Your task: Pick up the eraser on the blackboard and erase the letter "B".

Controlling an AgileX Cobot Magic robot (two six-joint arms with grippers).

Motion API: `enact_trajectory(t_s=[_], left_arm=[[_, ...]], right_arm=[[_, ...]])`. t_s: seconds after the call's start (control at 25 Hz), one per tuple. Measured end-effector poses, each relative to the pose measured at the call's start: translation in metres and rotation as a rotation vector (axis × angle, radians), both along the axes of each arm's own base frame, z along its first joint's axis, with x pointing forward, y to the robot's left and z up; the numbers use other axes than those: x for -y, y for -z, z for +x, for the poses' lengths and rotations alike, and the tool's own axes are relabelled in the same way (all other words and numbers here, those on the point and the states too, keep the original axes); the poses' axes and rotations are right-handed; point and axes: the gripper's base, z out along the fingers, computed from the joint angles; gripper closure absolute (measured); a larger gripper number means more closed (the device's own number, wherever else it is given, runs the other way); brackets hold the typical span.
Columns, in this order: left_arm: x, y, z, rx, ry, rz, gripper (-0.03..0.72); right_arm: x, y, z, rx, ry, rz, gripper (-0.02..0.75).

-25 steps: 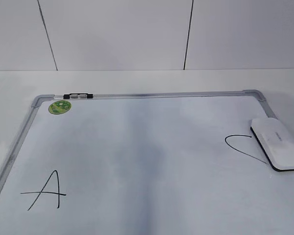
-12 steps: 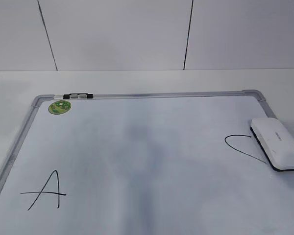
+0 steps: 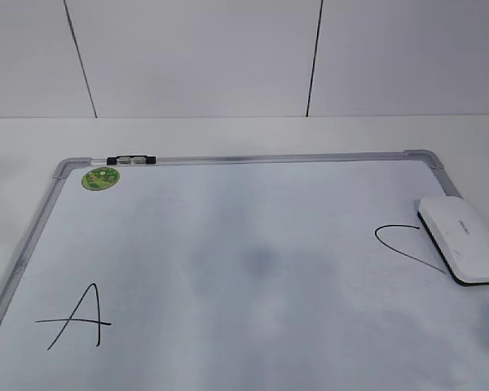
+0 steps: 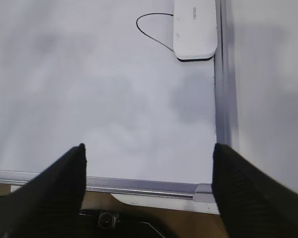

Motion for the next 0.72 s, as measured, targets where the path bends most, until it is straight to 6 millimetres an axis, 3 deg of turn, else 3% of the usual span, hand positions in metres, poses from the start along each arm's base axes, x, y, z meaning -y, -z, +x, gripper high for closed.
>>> enact_trajectory(t_s=[0.4, 0.72], left_arm=[[0.006, 0.047, -0.043, -0.031, 0.079, -0.055, 0.498], [0.007, 0.054, -0.081, 0.152, 0.111, -0.059, 0.498]], right_arm=[[0.008, 0.004, 0.0, 0.0, -0.078, -0.128, 0.15], [0.013, 0.012, -0.014, 0.064, -0.072, -0.164, 0.15]])
